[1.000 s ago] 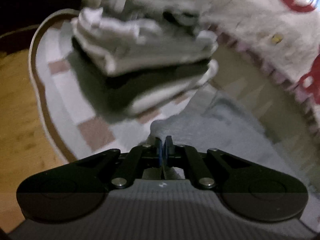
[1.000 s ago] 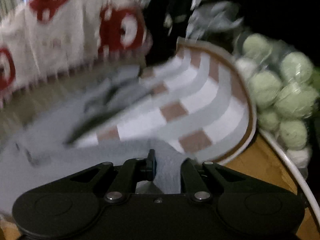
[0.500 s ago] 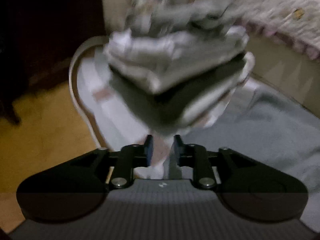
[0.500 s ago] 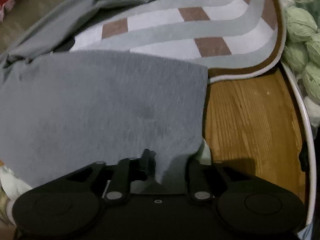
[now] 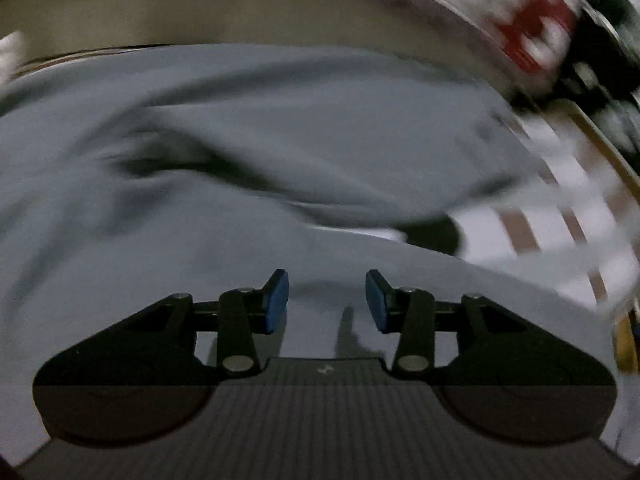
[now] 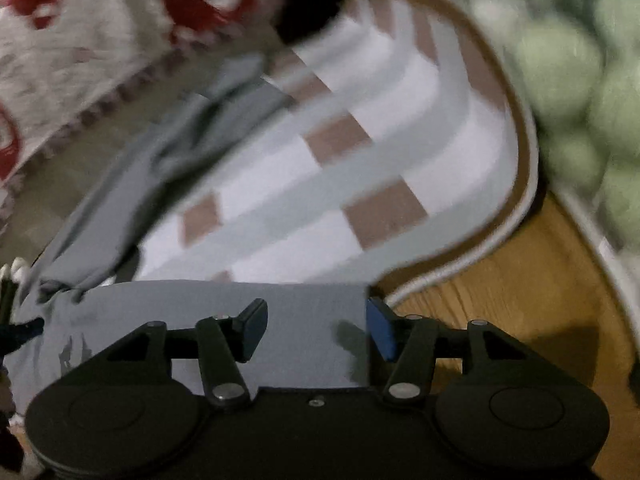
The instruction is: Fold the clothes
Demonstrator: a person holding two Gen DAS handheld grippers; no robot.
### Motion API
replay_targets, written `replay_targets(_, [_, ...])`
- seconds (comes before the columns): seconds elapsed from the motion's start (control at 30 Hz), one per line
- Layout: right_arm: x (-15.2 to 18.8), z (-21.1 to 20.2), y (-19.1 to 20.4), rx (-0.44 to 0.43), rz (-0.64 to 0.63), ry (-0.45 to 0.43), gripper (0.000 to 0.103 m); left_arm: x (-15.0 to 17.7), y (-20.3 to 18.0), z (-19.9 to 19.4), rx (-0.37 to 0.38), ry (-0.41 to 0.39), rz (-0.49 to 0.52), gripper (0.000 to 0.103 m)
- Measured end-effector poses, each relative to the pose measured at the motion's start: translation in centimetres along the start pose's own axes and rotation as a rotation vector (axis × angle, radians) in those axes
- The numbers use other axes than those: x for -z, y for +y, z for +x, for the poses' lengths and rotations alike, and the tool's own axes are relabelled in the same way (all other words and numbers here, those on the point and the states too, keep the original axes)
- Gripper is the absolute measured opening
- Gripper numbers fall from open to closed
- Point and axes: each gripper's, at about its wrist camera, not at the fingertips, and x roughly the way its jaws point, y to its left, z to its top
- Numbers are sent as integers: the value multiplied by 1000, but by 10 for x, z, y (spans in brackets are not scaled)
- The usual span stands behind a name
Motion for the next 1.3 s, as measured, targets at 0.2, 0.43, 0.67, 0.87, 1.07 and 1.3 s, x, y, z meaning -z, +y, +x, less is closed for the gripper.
replay_targets(0.2, [13, 43, -17, 98, 143, -5, 61, 1, -27, 40, 52, 14, 56, 42])
replay_targets(0.43, [11, 44, 39, -3, -223, -113, 6, 15, 2, 34, -1, -7, 23, 42])
replay_targets(0.67, [-20, -68, 99, 110, -420, -553, 3, 6, 58, -23, -101, -153, 1, 42])
replay_targets(0.87, [-48, 17, 91, 349, -426, -334, 2, 14, 101, -28, -152, -97, -133, 42])
replay_targets(1.07, [-50, 87, 76, 473, -378, -246, 3, 12, 104, -33, -189, -141, -95, 42])
replay_targets(1.3, [-84, 75, 63, 600, -145, -280, 25, 11, 108, -40, -232, -192, -50, 42])
